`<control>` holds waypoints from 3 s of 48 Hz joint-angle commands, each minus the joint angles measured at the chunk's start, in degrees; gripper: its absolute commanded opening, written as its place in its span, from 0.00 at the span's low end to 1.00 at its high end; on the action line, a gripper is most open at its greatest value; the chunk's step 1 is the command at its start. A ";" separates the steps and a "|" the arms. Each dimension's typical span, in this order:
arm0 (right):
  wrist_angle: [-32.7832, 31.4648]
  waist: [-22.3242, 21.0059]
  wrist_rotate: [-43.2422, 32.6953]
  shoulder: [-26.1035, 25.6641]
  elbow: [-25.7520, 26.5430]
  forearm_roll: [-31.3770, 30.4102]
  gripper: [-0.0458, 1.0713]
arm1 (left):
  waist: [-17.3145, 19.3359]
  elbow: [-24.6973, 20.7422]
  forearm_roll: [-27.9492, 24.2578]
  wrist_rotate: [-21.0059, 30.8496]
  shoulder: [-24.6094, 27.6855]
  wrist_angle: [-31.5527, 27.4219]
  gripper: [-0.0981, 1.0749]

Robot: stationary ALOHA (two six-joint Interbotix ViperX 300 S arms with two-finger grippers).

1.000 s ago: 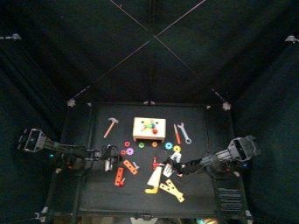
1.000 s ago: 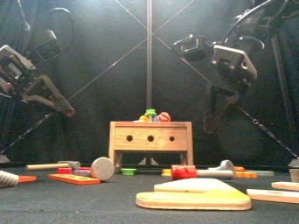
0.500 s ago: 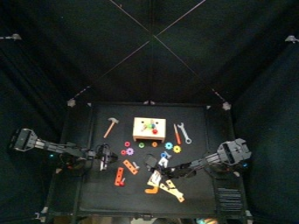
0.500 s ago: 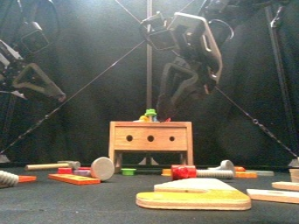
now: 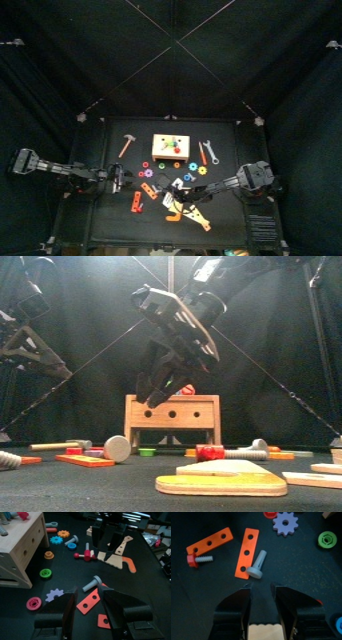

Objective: Grab nail

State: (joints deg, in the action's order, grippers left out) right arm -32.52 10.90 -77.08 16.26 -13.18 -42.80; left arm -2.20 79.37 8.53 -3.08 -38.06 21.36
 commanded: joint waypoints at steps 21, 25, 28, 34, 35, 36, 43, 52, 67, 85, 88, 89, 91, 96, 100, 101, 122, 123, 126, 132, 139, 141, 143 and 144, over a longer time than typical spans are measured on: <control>-1.14 -2.64 0.44 5.63 8.09 1.41 0.93 | 0.88 -0.35 0.09 -0.09 0.09 -1.41 0.75; -1.14 -2.64 0.44 5.98 8.26 1.76 0.95 | 1.14 -0.35 0.09 -0.09 0.09 -1.49 0.75; -1.14 -2.72 0.44 6.33 8.17 2.29 0.95 | 1.32 -0.35 0.09 -0.09 0.09 -1.49 0.75; -1.14 -2.81 0.62 7.82 8.44 2.46 0.95 | 1.76 -0.35 0.00 -0.09 0.00 -1.49 0.75; -1.14 -2.81 0.62 8.17 8.53 2.37 0.95 | 1.67 -0.35 0.00 -0.09 0.00 -1.49 0.75; -1.14 -2.81 0.62 8.44 8.70 2.37 0.95 | 1.67 -0.44 0.00 -0.09 -0.18 -1.49 0.75; -1.14 -2.99 0.62 9.40 9.67 2.55 0.94 | 1.76 -0.79 0.18 0.09 -1.23 -1.49 0.75; -1.14 -3.43 0.62 9.40 8.88 2.64 0.86 | 1.85 -0.88 0.09 0.09 -1.85 -1.49 0.75; -1.14 -3.69 0.53 10.37 7.47 3.52 0.71 | 3.16 -0.62 0.97 0.09 -2.02 -1.49 0.75; -1.14 -5.19 0.62 10.63 6.24 5.01 0.55 | 4.75 -0.35 0.97 -0.09 -2.02 -1.49 0.75; -1.14 -5.27 0.62 10.37 6.15 4.92 0.50 | 4.83 -0.35 0.97 -0.09 -2.02 -1.49 0.75; -1.14 -5.27 0.62 10.37 6.06 4.83 0.48 | 4.92 -0.35 0.97 -0.09 -2.02 -1.49 0.75; -1.23 -5.45 0.62 10.20 6.06 4.75 0.45 | 4.92 -0.35 0.97 -0.09 -2.02 -1.49 0.75; -2.29 -5.71 0.70 8.88 6.06 4.22 0.42 | 4.92 -0.35 0.97 -0.09 -2.02 -1.49 0.75; -3.52 -5.80 0.70 7.12 6.06 3.52 0.42 | 4.92 -0.35 0.97 -0.09 -2.02 -1.49 0.75; -3.87 -5.80 0.70 6.50 6.06 3.16 0.42 | 4.92 -0.35 0.88 -0.09 -2.02 -1.49 0.75; -4.31 -6.24 0.62 3.60 5.98 0.70 0.42 | 5.89 0.00 0.88 -0.18 -2.02 -1.49 0.75; -4.39 -6.33 0.62 3.60 5.89 0.70 0.42 | 5.98 0.00 0.88 -0.18 -2.02 -1.49 0.75; -4.39 -6.42 0.62 3.69 5.89 1.05 0.42 | 6.33 0.00 0.79 -0.26 -2.02 -1.49 0.75; -4.39 -6.42 0.62 3.60 5.89 1.05 0.42 | 7.12 -0.09 0.62 -0.26 -2.02 -1.49 0.75; -5.19 -6.42 0.62 3.60 5.89 1.32 0.42 | 7.82 0.18 -0.18 -0.26 -2.02 -1.58 0.75; -5.80 -6.33 0.62 3.52 5.89 1.32 0.42 | 8.00 0.26 -0.35 -0.26 -2.02 -1.93 0.75; -6.68 -6.24 0.62 3.25 5.89 1.32 0.42 | 8.00 0.26 -0.35 -0.26 -2.02 -2.11 0.75; -7.12 -6.15 0.62 3.08 5.89 1.41 0.42 | 8.00 0.26 -0.35 -0.26 -2.02 -2.20 0.75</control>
State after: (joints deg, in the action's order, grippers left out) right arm -38.41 4.75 -76.38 22.76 -7.82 -41.40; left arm 5.54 80.24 8.44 -3.16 -40.17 19.25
